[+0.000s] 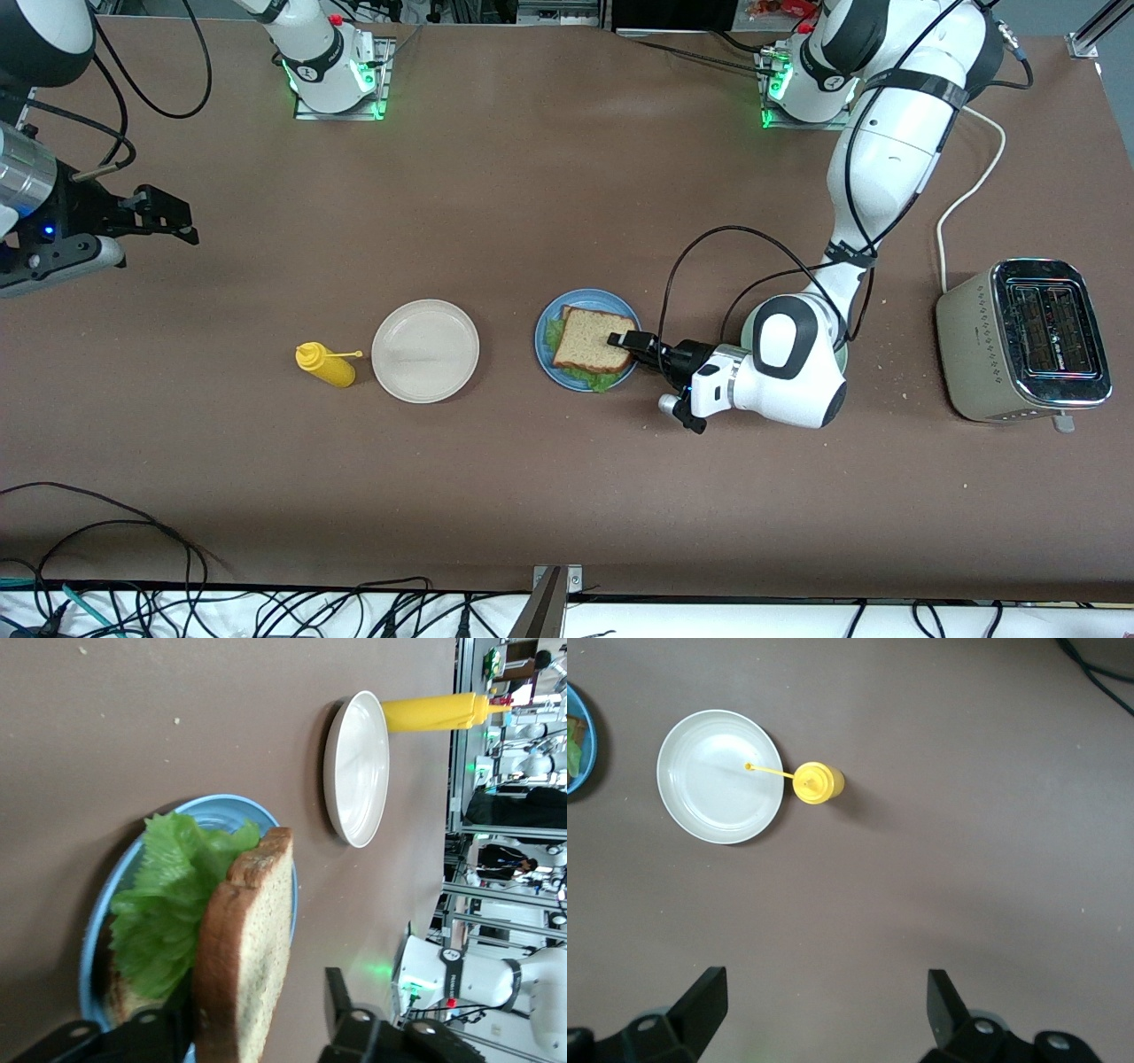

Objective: Make sandwich in blue plate with both arms
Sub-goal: 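Lower the bread onto the lettuce and open the left gripper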

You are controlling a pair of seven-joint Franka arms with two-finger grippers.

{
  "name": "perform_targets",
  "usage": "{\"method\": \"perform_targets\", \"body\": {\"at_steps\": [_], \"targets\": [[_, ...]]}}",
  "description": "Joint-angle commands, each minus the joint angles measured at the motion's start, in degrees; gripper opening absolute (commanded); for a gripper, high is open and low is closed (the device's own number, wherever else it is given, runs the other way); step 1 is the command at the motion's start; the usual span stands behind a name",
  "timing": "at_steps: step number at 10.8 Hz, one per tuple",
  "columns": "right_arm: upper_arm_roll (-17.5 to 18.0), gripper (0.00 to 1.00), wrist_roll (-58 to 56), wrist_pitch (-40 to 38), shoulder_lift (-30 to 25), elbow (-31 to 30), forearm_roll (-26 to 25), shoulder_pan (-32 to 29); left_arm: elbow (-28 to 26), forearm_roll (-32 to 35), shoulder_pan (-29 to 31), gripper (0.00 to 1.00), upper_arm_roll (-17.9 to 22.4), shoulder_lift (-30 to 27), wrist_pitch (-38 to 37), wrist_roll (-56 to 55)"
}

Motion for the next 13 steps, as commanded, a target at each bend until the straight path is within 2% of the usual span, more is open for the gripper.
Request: {"method": "perform_targets", "body": {"at_steps": [1,4,6,7,9,11,13], "targets": [[-0.84,1.00,3.76,0.80,-4.66,-5.30,-3.30,0.92,0.97,10.42,-0.84,1.00,0.98,-0.08,0.14,2.47],[-0.58,1.00,4.20,2.73,-5.97,-8.46,-3.75,-0.31,1.41,17.99,-1.02,1.00,1.07,-0.87,0.14,1.77],[3.71,1.00,6.73,2.91,-7.11,-9.52,-3.75,-3.63,1.50,22.30,-0.40,1.00,1.07,-4.28,-0.56,-1.37],[3.82,1.00,7.01,3.00,-7.55,-9.79,-3.75,-3.74,1.32,25.89,-0.23,1.00,1.07,-6.30,-1.00,-4.62],[3.47,1.00,7.10,2.48,-7.47,-9.45,-3.75,-3.83,1.24,35.37,-0.84,1.00,0.80,-11.92,-3.80,-13.74],[3.03,1.00,7.45,2.38,-7.30,-9.27,-3.58,-4.00,0.71,45.03,-1.80,1.00,0.45,-18.77,-10.19,-21.84],[3.03,1.00,11.65,2.30,-7.29,-8.04,-3.58,-4.00,0.71,50.77,-2.86,1.00,0.45,-25.36,-17.23,-28.61]]}}
